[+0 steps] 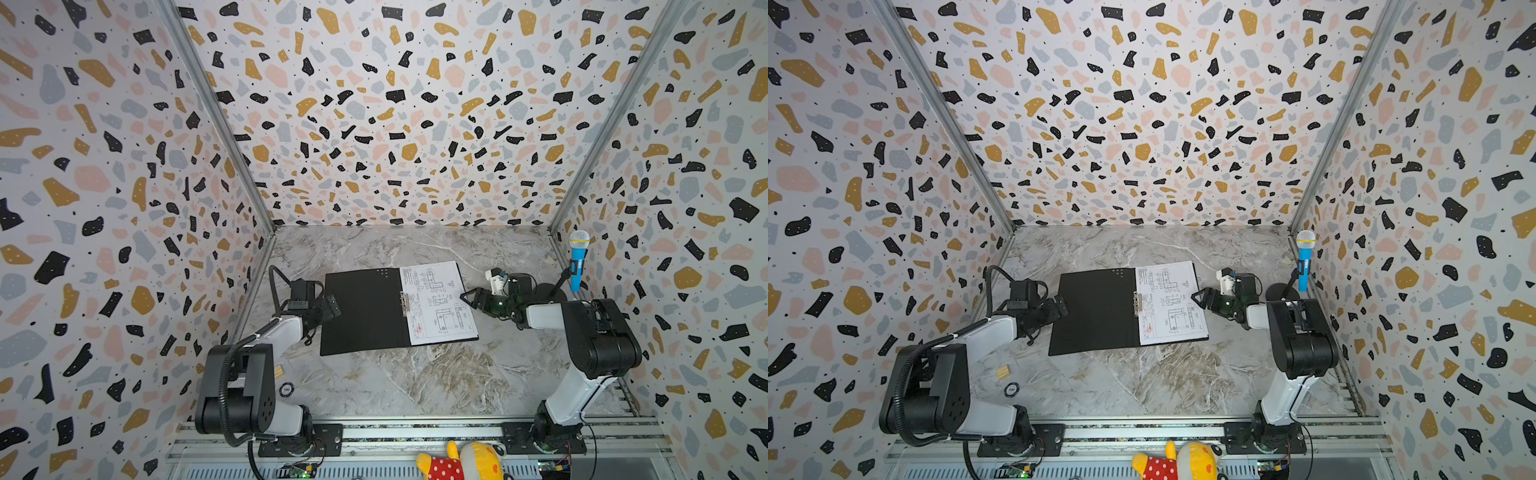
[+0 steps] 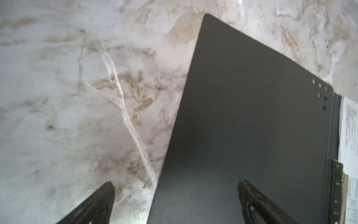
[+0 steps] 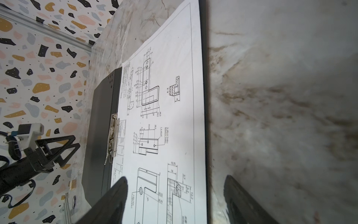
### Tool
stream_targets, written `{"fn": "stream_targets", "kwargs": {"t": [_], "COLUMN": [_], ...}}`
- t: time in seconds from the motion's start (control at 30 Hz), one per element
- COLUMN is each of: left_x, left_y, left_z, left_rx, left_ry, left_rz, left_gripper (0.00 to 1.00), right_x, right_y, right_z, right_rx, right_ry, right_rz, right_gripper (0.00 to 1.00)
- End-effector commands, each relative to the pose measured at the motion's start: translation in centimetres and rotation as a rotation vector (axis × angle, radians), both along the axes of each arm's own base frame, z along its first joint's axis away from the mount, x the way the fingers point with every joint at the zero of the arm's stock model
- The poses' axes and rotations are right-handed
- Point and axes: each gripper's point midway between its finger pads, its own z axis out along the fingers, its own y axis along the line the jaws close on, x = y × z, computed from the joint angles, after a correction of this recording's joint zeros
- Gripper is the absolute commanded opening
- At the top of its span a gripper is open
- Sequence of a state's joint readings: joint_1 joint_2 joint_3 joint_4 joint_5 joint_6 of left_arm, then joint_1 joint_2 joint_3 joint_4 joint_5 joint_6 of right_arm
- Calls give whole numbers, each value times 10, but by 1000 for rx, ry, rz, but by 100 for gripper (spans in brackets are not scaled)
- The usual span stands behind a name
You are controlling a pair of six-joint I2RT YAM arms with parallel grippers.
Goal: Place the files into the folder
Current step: 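Move the left gripper to the folder cover edge farthest from the sheets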
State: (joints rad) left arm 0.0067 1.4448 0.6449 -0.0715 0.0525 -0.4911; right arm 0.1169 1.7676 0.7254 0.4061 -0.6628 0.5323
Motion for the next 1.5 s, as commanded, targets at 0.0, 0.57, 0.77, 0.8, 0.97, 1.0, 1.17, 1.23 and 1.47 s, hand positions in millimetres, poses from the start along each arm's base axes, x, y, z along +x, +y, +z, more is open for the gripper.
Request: {"fn": "stream_targets", "kwargs": {"t": [0.0,0.57,0.77,0.8,0.97,1.0,1.17,1.23,1.47], "left_x": [-8,-22,-18,-16,-8,-6,1,4,9], "left_y": [-7,-54,-70,-72,-81,-83,-92,-95,-101], "left_z": [-13,-20,-6,-2,27,34,62,71,104], "left_rx": [-39,-247,-345,-361,-427,-444,-523,-551,-607], "left_ry": [21,30,-18,-32,-101,-118,-192,-218,-309], "left_rz": [-38,-171,-198,-200,-211,-215,-229,-235,-252], "left_gripper": [100,99,100,100,100,99,99,100,100], "right_x": [-15,-35,-40,-40,-43,-43,-45,-45,-48], "right_y": [-1,20,20,20,18,18,20,20,20], "right_z": [-18,-34,-37,-37,-40,-40,-41,-41,-44], "right_rx": [-12,-7,-5,-7,-13,-13,-12,-12,-12], "right_ry": [69,140,154,154,163,161,165,166,175], "right_rz": [7,34,30,29,24,23,28,30,30], "right_gripper": [79,77,76,76,76,76,76,76,76]}}
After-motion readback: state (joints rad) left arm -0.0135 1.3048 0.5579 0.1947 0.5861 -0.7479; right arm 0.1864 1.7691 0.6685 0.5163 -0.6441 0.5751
